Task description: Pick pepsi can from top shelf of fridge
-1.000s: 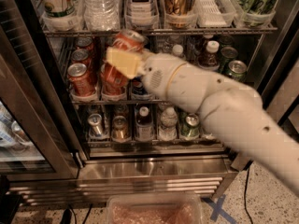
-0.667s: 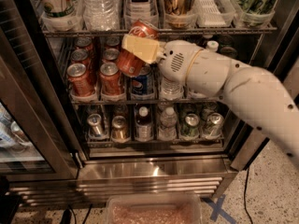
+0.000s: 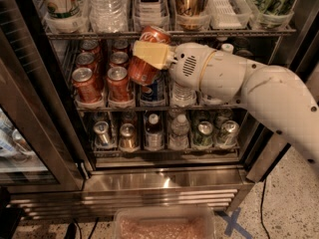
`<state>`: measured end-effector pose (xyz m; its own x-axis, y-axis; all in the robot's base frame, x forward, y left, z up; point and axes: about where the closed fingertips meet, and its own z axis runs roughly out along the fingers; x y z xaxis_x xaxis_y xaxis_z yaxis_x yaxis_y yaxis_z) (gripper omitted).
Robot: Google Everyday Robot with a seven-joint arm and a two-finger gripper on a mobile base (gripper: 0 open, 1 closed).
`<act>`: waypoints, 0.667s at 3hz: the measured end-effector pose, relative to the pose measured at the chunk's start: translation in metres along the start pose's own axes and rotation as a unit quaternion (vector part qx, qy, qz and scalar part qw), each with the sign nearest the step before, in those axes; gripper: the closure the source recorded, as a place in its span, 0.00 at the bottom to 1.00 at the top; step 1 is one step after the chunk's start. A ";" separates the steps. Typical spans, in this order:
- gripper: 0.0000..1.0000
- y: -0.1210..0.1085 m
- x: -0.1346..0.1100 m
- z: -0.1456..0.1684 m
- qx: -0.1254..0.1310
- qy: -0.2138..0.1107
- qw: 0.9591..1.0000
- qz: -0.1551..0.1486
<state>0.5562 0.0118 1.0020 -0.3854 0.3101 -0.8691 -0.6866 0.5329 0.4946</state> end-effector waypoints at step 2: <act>1.00 0.010 0.013 -0.029 0.015 0.018 1.000 0.017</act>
Offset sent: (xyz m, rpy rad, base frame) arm -0.1028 -0.0515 -0.0272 -0.0498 0.1925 -0.0347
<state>0.5267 -0.0015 0.9948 -0.4300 0.3003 -0.8514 -0.6546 0.5457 0.5231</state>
